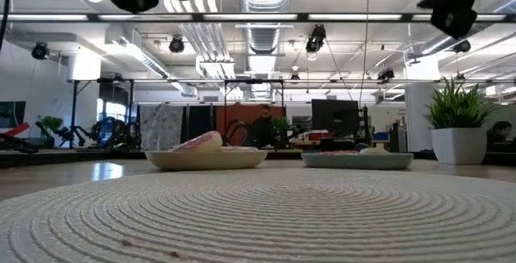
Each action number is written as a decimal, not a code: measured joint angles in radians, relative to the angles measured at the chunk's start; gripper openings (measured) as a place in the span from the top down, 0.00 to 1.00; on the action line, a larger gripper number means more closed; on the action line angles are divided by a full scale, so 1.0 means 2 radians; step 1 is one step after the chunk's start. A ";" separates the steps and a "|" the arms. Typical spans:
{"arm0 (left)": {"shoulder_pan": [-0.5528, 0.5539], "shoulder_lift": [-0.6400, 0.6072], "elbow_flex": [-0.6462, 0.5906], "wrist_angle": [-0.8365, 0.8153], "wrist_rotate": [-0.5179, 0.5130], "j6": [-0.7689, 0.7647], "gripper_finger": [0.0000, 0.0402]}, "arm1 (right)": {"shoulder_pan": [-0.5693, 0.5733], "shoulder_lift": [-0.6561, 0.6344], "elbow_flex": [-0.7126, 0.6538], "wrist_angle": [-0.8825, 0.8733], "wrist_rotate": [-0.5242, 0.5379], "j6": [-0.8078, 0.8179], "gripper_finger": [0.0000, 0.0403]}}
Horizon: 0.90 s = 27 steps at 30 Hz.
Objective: Pick & Place donuts
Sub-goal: Return to Home Position
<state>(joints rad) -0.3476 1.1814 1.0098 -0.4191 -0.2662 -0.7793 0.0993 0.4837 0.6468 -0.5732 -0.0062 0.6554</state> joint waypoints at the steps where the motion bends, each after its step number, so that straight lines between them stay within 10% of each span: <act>1: 0.001 -0.007 -0.002 0.000 0.001 0.009 0.55 | 0.009 -0.010 0.000 0.006 -0.001 -0.015 0.57; 13: 0.003 -0.163 -0.223 0.253 0.051 0.047 0.55 | 0.082 -0.075 -0.117 0.140 0.008 -0.031 0.57; 27: 0.036 -0.412 -0.376 0.258 0.020 0.111 0.55 | 0.081 -0.112 -0.181 0.159 0.144 -0.009 0.57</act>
<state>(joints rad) -0.2747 0.3572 0.2569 0.0971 -0.2261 -0.5567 0.2617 0.2593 0.2840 -0.2550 0.2820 0.6367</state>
